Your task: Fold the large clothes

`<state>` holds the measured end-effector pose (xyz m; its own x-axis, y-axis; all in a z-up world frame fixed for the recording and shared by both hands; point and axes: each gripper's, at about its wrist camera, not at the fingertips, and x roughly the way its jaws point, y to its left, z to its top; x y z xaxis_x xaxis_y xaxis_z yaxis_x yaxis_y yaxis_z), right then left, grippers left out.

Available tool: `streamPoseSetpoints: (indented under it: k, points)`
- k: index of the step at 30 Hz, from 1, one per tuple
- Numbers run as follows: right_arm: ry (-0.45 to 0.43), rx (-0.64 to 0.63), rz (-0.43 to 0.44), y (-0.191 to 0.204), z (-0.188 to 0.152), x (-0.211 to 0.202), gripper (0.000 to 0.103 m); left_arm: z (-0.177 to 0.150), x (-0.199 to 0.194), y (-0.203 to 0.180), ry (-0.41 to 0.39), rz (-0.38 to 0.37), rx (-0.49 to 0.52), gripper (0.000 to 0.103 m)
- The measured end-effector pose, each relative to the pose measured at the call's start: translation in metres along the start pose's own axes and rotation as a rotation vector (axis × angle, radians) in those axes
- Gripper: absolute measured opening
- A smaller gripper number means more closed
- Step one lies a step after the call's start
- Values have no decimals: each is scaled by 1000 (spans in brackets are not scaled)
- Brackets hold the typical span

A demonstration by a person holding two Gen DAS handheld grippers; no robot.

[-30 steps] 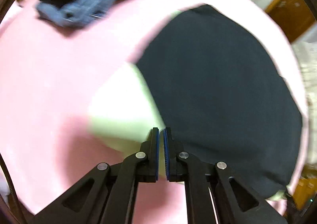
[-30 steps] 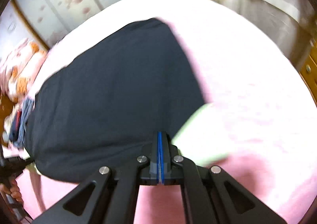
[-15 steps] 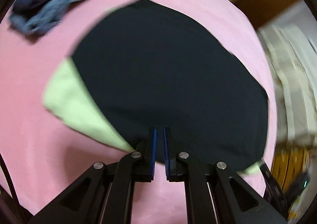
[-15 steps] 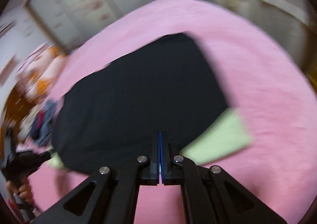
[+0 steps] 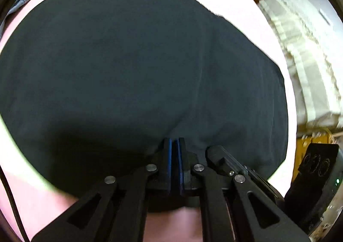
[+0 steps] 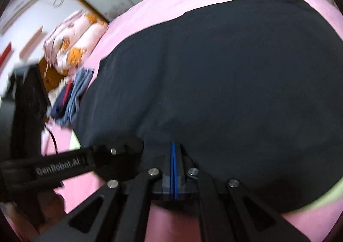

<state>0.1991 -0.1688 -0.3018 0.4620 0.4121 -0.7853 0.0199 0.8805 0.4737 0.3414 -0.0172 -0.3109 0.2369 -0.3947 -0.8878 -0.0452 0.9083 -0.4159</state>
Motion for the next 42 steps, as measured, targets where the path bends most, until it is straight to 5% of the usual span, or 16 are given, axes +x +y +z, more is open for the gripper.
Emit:
streamPoseSetpoints:
  k: [11, 16, 22, 24, 27, 31, 39, 42]
  points:
    - [-81, -21, 8, -15, 103, 61, 0, 95, 28, 14, -164, 25, 16, 5]
    - [-101, -13, 29, -24, 127, 65, 0, 121, 27, 14, -226, 51, 43, 2]
    - [-123, -2, 3, -53, 136, 46, 0, 131, 10, 54, -268, -10, -62, 1]
    - [-130, 42, -1, -76, 138, 33, 0, 130, 1, 61, -278, 17, -64, 1]
    - [-157, 112, -49, -114, 146, 10, 0, 134, -15, 70, -322, 163, -31, 1]
    - [-218, 188, -201, -143, 161, -17, 0, 143, -23, 111, -337, 285, -126, 1]
    - [-255, 297, -466, -192, 166, -63, 0, 156, -49, 188, -351, 446, -235, 1]
    - [-255, 347, -459, -199, 161, -75, 0, 161, -54, 179, -339, 429, -246, 1]
